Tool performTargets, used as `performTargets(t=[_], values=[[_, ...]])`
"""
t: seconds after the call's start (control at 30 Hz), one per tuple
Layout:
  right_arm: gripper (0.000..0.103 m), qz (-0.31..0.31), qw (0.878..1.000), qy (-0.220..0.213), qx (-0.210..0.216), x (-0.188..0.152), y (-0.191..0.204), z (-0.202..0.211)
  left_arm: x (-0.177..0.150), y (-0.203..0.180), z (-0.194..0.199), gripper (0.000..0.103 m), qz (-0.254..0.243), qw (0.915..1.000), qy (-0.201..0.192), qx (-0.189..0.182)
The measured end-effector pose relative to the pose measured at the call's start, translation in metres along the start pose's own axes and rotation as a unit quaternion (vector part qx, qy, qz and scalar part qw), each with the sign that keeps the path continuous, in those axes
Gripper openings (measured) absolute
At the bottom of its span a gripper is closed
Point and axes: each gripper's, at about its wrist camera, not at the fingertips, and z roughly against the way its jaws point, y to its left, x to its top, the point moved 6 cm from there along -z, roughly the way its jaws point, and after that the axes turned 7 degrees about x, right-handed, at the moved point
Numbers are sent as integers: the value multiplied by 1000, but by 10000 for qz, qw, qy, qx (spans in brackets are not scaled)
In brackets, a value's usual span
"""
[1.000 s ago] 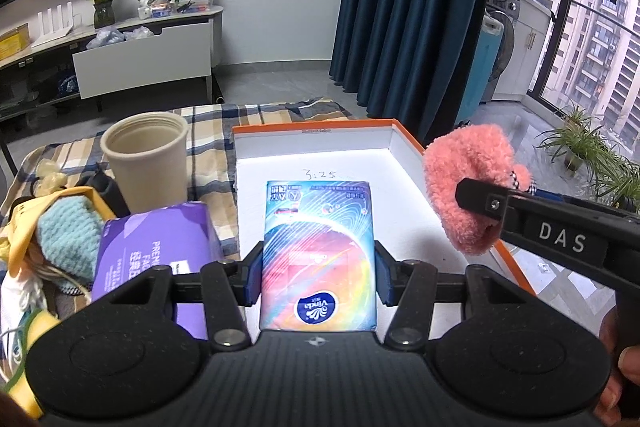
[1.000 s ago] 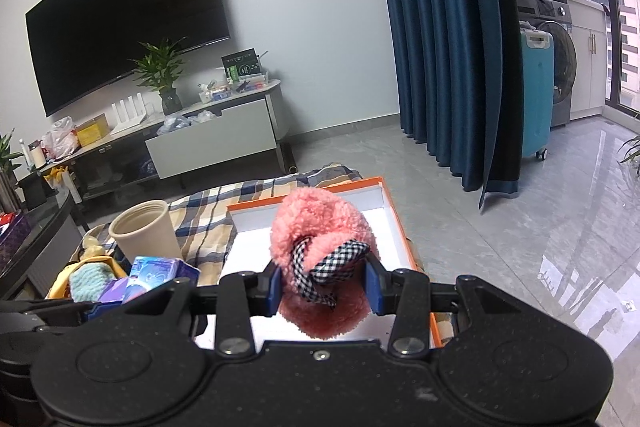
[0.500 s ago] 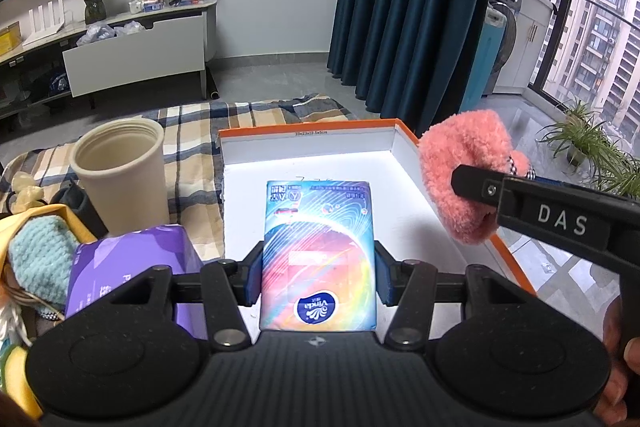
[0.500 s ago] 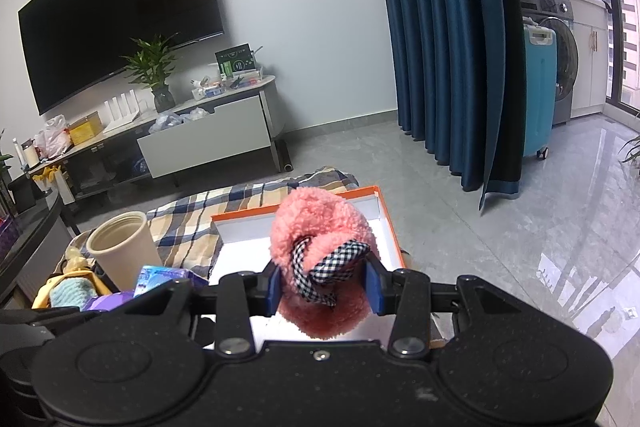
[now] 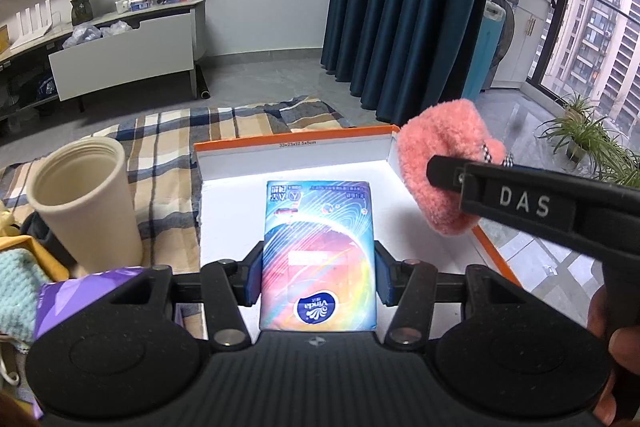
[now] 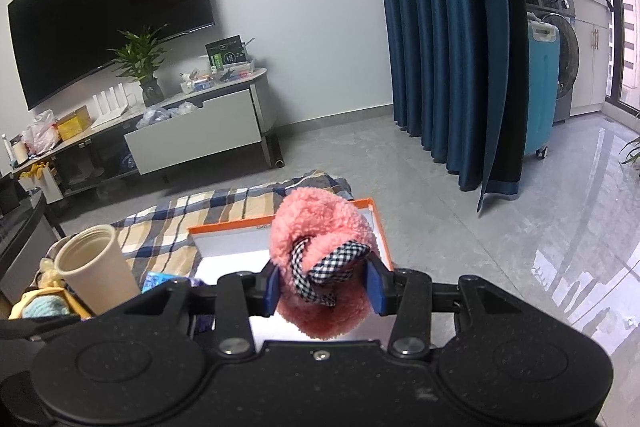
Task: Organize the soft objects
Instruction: 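Carry both held items over the white orange-rimmed box, then open the left gripper over the box while the right gripper releases the pink plush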
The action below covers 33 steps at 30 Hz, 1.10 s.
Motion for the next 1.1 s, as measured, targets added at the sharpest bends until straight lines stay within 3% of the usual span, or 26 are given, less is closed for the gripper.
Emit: performTargets(t=[0.2, 0.3, 0.37, 0.7, 1.1], values=[[53, 45, 10000, 19, -67, 6, -5, -11, 2, -4, -13, 53, 56, 9999, 89, -17], [58, 87, 9999, 24, -58, 9, -7, -17, 6, -10, -17, 54, 3, 10000, 55, -52], [70, 97, 9999, 14, -52, 11, -8, -18, 10, -13, -18, 69, -27, 10000, 5, -66], [70, 49, 9998, -191, -34, 12, -6, 13, 12, -13, -4, 79, -6, 9999, -117, -63], [71, -8, 9996, -193, 184, -8, 22, 60, 4, 15, 45, 86, 93, 9993, -272, 239]])
